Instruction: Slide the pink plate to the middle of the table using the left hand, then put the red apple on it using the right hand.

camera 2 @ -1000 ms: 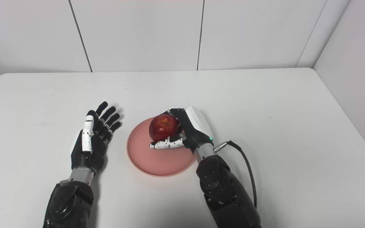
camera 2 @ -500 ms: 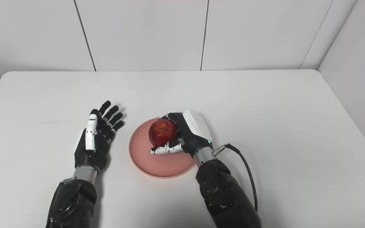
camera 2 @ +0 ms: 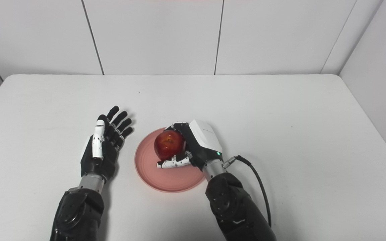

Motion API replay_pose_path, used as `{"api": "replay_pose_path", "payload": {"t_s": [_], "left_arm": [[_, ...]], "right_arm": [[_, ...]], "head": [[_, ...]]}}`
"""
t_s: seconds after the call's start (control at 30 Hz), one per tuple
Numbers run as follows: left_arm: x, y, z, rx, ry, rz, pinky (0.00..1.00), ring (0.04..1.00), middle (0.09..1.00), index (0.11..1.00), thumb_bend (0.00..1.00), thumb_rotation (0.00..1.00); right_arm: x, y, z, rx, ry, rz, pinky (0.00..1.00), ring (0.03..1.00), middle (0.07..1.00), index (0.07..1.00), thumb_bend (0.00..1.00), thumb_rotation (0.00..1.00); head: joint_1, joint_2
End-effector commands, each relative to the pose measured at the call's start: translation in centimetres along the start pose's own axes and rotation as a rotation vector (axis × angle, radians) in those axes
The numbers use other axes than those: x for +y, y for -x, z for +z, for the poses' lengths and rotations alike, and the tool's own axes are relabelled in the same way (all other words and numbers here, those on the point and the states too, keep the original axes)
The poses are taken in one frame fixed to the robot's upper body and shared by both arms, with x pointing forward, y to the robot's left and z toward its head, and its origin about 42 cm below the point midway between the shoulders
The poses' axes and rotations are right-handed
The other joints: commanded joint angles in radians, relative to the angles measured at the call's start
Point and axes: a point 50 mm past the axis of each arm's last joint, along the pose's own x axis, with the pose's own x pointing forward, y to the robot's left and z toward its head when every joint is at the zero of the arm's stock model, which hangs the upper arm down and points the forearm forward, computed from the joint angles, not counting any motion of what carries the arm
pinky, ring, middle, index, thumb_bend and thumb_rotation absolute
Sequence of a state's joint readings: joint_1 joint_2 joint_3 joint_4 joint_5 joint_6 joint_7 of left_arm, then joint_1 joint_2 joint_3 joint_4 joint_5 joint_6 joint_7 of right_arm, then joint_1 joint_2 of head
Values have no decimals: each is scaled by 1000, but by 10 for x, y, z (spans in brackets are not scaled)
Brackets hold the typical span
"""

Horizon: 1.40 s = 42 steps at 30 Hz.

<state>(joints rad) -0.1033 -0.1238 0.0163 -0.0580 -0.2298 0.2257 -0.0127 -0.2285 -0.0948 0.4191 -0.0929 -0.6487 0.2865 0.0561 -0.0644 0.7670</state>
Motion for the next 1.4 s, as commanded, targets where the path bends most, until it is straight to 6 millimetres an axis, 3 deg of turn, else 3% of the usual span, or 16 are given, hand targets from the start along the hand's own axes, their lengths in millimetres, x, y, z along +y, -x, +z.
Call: {"api": "replay_pose_path", "payload": {"t_s": [0.0, 0.47, 0.77, 0.8, 0.87, 1.1, 1.37], "left_arm": [[-7, -3, 3, 0, 7, -4, 879, 879, 888, 881, 370, 1000], [-5, -3, 1, -1, 6, -5, 879, 877, 887, 881, 373, 1000], [-5, -3, 2, 1, 8, -4, 877, 878, 888, 882, 371, 1000], [-5, -3, 2, 1, 9, -4, 879, 879, 889, 883, 371, 1000], [-5, -3, 2, 0, 9, -5, 881, 879, 888, 883, 370, 1000], [-3, -3, 2, -1, 6, -7, 882, 879, 888, 884, 378, 1000], [-2, -3, 3, 0, 7, -4, 882, 878, 888, 885, 374, 1000]], "right_arm": [[-6, -4, 12, -67, 11, -22, 250, 346, 456, 487, 518, 131], [-8, -4, 8, -72, 24, -44, 319, 412, 513, 488, 518, 131], [-11, -2, 10, -67, 43, -39, 453, 533, 603, 492, 523, 142], [-12, -2, 11, -67, 41, -37, 486, 565, 630, 583, 737, 150], [-13, -1, 12, -66, 31, -31, 530, 612, 668, 659, 894, 172], [-18, 2, 12, -80, 43, -4, 639, 714, 756, 749, 992, 247], [-25, 6, 10, -84, 39, 26, 738, 792, 822, 836, 1000, 320]], "head": [[0, 2], [-3, 0], [-7, 1], [-7, 1], [-7, 2], [-8, 1], [-9, 1]]}}
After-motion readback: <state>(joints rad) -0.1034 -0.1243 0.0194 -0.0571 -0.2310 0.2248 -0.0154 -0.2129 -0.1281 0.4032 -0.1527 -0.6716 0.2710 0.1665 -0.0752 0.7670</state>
